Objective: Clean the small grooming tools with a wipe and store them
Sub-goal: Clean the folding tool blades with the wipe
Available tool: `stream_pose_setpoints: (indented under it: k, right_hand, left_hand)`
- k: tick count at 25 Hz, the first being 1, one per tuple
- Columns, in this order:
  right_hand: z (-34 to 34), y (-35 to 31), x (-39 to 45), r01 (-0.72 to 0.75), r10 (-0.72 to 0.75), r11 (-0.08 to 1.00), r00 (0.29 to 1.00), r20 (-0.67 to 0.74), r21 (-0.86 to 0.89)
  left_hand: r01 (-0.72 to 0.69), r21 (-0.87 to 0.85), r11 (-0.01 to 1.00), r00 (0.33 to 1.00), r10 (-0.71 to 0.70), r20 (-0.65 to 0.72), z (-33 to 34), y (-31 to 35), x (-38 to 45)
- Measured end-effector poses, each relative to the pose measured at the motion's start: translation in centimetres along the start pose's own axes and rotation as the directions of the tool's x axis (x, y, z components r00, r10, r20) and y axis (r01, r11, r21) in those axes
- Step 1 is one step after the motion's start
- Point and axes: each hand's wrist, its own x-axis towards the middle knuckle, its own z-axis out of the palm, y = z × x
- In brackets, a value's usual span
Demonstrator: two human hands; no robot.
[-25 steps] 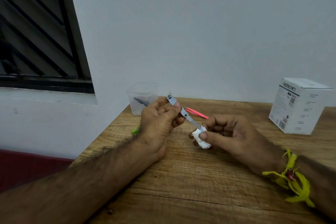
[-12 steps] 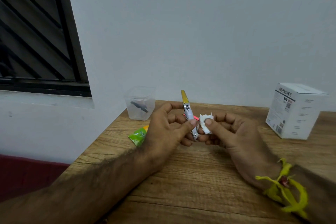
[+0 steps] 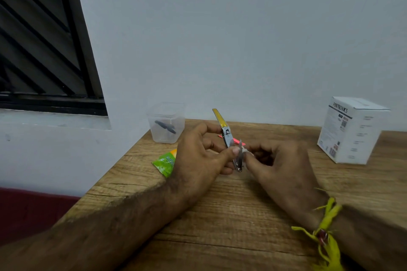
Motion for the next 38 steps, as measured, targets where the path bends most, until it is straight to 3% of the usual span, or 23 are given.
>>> stream_pose_setpoints:
  k: [5,8,12,18,20,23,26,29,34,36,38]
  right_hand:
    - [0.0,0.3,0.0,0.239,-0.237,0.969,0.971,0.025,-0.069]
    - [-0.1,0.4,0.4,0.303,-0.300,0.951,0.953,0.044,-0.058]
    - [-0.3,0.2,0.5,0.438,-0.429,0.873,0.899,0.088,-0.215]
    - [-0.3,1.7,0.5,0.521,-0.495,0.804,0.854,0.162,-0.287]
    - [-0.3,1.9,0.7,0.416,-0.402,0.886,0.909,0.107,-0.207]
    - [-0.6,1.7,0.8,0.131,-0.137,0.986,0.989,0.057,0.100]
    - [-0.7,1.4,0.9,-0.111,0.082,0.956,0.990,0.116,0.270]
    - [-0.8,1.6,1.5,-0.287,0.279,0.893,0.957,0.073,0.346]
    - [-1.2,1.1,2.0,-0.419,0.416,0.776,0.902,0.115,0.471]
    - [-1.3,1.0,2.2,-0.452,0.435,0.765,0.888,0.149,0.459]
    - [-1.3,1.0,2.4,-0.499,0.444,0.739,0.866,0.229,0.453]
  left_hand:
    - [0.052,-0.066,0.996,0.998,-0.049,0.051,-0.1,-0.1,0.2]
    - [0.070,-0.110,0.991,0.996,-0.064,0.058,-0.2,0.0,0.3]
    - [0.085,-0.151,0.985,0.995,-0.077,0.058,-0.2,0.0,0.2]
    - [0.071,-0.076,0.995,0.994,-0.064,0.083,-0.2,-0.3,0.0]
    - [0.053,-0.031,0.998,0.994,-0.050,0.093,0.1,-0.3,0.0]
    - [0.005,0.045,0.999,0.995,-0.009,0.097,0.5,0.0,0.0]
    - [-0.003,0.044,0.999,0.994,-0.002,0.112,0.3,0.0,0.0]
    - [-0.012,0.026,1.000,0.989,0.008,0.149,0.1,-0.2,0.1]
    - [-0.108,0.154,0.982,0.976,0.075,0.204,0.0,-0.1,0.2]
    - [-0.286,0.341,0.895,0.948,0.213,0.235,-0.1,0.1,-0.1]
    - [-0.480,0.596,0.643,0.877,0.345,0.334,-0.4,0.3,-0.1]
